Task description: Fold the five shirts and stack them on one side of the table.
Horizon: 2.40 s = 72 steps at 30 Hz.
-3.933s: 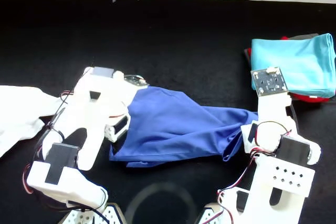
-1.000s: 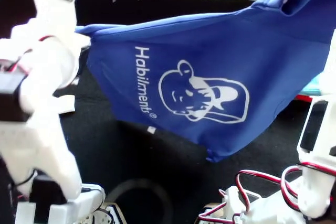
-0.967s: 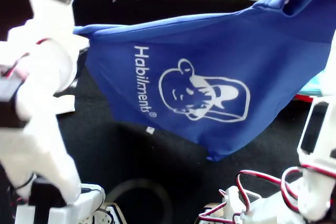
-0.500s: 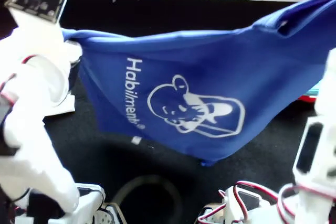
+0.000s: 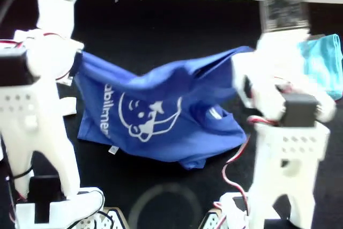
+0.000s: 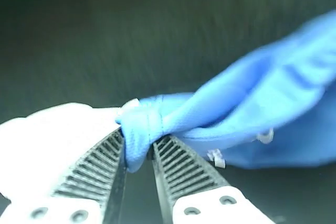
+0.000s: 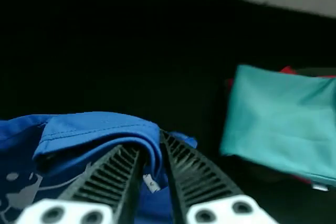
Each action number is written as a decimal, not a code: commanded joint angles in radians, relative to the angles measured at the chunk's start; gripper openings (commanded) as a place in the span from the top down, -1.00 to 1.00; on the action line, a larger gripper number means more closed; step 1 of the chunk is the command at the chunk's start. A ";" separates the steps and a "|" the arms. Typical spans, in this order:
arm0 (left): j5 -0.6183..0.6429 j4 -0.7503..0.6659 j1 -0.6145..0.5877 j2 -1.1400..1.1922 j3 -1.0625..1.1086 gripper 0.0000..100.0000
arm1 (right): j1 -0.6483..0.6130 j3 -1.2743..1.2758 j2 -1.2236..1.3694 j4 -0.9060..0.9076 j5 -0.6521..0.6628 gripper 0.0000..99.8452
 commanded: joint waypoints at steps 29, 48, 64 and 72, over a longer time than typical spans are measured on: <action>-0.048 -0.252 -0.056 -0.002 0.638 0.98 | -0.306 0.125 0.004 0.231 0.130 0.75; -0.048 -0.250 -0.056 -0.005 0.638 0.98 | -0.193 0.757 -0.005 -0.077 0.135 0.74; -0.048 -0.244 -0.061 -0.005 0.638 0.98 | -0.334 0.906 0.002 -0.166 0.135 0.61; -0.048 -0.244 -0.061 -0.007 0.636 0.98 | -0.334 0.954 0.004 -0.196 0.137 0.61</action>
